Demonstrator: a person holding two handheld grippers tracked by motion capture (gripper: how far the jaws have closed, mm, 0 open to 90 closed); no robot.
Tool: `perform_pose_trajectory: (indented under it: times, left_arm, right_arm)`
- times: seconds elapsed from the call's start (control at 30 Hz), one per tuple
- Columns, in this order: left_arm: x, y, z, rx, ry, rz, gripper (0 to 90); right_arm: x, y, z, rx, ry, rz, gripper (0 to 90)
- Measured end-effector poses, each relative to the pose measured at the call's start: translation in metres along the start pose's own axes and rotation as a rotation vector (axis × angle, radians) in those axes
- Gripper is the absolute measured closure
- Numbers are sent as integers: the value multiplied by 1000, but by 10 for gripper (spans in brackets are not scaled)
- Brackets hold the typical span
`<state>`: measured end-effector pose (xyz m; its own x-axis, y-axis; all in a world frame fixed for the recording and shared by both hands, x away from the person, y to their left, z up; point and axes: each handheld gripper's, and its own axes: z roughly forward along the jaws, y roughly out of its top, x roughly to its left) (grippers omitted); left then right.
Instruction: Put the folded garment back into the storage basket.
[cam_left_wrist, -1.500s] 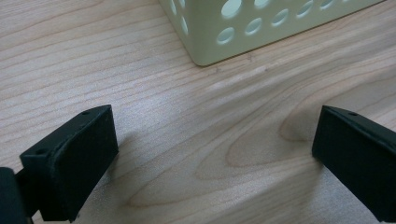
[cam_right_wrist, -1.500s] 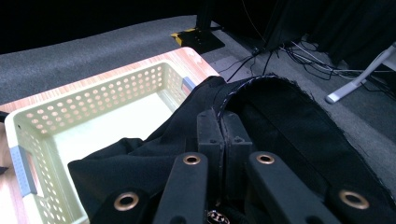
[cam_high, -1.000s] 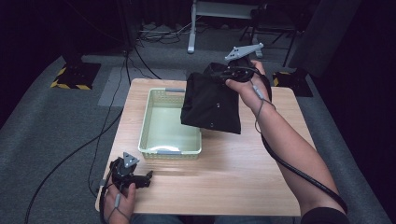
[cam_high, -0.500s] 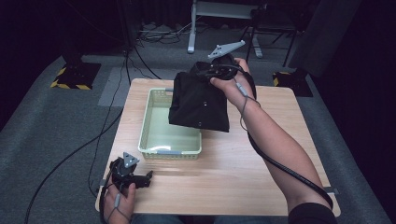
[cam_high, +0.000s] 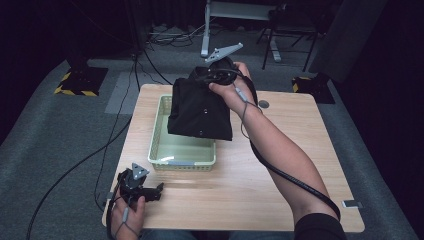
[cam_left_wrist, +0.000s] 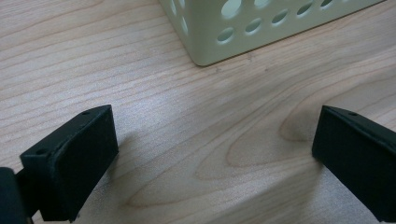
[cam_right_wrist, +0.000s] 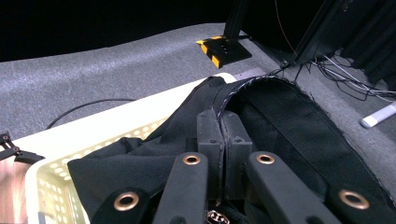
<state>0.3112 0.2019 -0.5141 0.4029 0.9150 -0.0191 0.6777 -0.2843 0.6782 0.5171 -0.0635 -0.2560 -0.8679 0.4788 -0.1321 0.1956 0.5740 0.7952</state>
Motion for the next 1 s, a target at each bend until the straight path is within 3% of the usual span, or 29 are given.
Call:
perform_pose_trajectory:
  times: [1.0]
  left_arm:
    - [0, 0, 0, 1, -1, 0, 3]
  right_arm:
    - [23, -6, 62, 46, 66, 46, 882]
